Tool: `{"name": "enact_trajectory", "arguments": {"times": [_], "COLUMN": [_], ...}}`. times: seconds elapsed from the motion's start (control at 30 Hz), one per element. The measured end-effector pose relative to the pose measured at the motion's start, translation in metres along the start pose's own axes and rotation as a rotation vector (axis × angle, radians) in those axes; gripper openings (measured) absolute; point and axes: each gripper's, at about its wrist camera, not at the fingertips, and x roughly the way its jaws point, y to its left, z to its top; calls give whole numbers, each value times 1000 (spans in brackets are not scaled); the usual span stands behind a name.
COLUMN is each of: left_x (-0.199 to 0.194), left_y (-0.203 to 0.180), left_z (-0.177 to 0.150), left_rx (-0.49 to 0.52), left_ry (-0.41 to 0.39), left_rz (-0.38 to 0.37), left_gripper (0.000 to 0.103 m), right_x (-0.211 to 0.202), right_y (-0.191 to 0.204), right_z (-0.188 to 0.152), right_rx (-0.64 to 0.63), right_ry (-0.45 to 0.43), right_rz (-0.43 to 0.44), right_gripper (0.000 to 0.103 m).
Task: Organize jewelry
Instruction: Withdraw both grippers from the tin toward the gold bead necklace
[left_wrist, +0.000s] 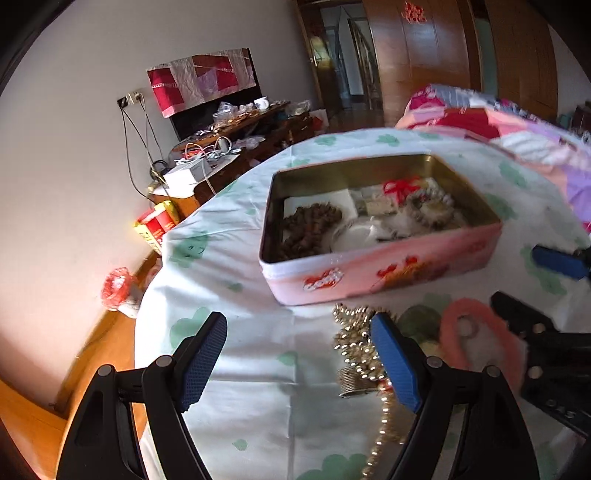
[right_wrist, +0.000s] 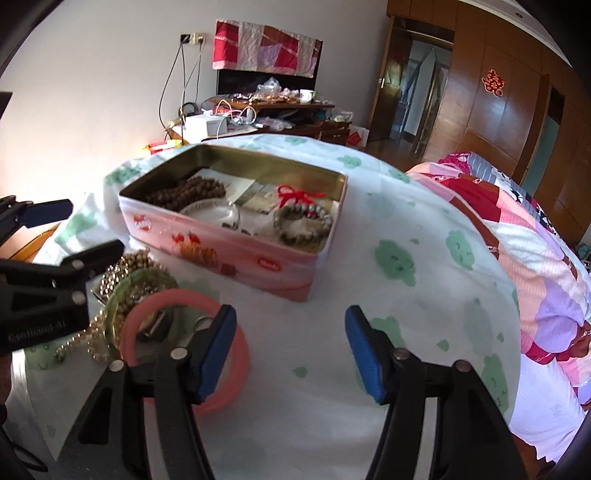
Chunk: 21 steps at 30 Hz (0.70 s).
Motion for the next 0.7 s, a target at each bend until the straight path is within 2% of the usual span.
{"name": "enact_trajectory", "arguments": {"times": [0.1, 0.2, 0.27, 0.37, 0.47, 0.63, 0.7], "left_x": [10, 13, 12, 12, 9, 9, 8], "left_y": [3, 14, 19, 30, 36, 41, 34], "left_z": [-5, -8, -10, -12, -16, -17, -17], "left_rx": [-6, -41, -42, -79, -90, -119, -96], "left_ry": [32, 32, 24, 24, 20, 16, 10], "left_rz": [0, -3, 16, 1, 31, -11, -34], "left_gripper": [82, 84, 84, 84, 84, 83, 83], "right_x": [1, 5, 5, 10, 11, 11, 10], "right_y": [4, 8, 5, -1, -9, -19, -16], "right_z": [-1, -3, -4, -6, -10, -13, -14], "right_rx": [-27, -53, -46, -32, -20, 10, -4], "right_ry": [5, 38, 42, 81, 101, 112, 104], "right_rz": [-8, -16, -27, -33, -70, -70, -67], "right_gripper": [64, 66, 66, 66, 66, 65, 60]}}
